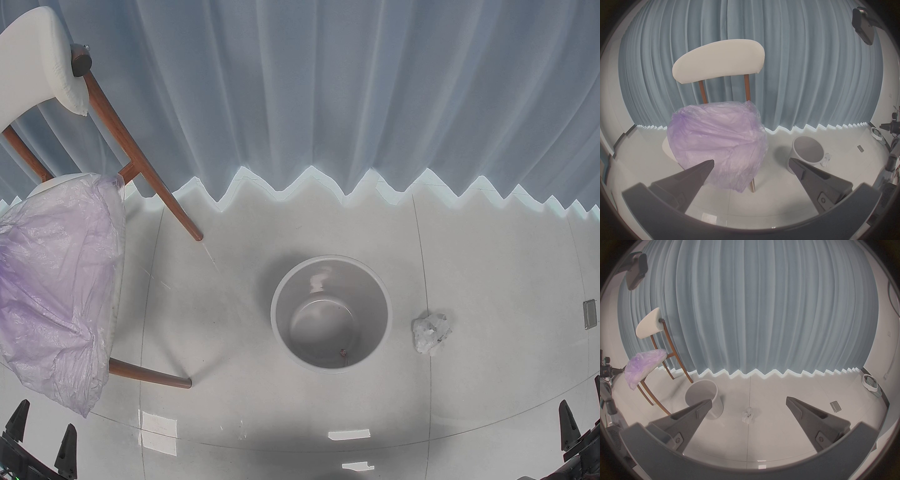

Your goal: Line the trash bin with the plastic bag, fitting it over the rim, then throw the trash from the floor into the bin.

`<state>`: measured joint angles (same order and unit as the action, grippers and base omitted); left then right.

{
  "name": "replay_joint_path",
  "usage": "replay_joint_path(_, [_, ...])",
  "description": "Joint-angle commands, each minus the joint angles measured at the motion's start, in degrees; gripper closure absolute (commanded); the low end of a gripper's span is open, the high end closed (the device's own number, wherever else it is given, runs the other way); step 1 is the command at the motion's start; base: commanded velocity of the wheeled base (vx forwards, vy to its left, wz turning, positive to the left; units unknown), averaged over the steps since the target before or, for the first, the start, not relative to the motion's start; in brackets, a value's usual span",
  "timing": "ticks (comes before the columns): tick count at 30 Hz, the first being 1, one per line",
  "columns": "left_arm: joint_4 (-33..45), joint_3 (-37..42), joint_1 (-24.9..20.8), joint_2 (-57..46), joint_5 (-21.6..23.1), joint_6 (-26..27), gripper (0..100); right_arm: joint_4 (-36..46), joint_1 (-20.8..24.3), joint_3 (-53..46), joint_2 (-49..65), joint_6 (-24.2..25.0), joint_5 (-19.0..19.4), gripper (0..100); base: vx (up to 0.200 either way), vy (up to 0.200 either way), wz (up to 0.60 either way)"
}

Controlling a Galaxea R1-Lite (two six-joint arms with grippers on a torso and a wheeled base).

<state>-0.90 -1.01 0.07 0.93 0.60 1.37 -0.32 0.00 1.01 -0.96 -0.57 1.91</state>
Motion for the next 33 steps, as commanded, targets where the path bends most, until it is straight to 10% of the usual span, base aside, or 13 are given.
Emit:
replay_joint_path(1, [-4.6,1.0,0.0,-0.9,-0.3,0.0,0,0.0,0.0,-1.0,0.9,0.0,0.0,0,0.0,0.0,0.0])
replay_joint_path(9, [-15.7,1.0,0.0,-0.9,0.0,5.9,0,0.0,0.0,-1.0,0.9,0.0,0.0,0,0.0,0.0,0.0])
replay_joint_path(19, [-10.0,-6.2,0.1,3.0,0.6,11.7,0,0.0,0.0,-1.0,0.9,0.0,0.0,0,0.0,0.0,0.0])
replay_joint_path(33, [-6.4,-32.6,-1.0,49.7,-0.2,10.7,0,0.0,0.0,-1.0,0.8,0.0,0.0,0,0.0,0.0,0.0])
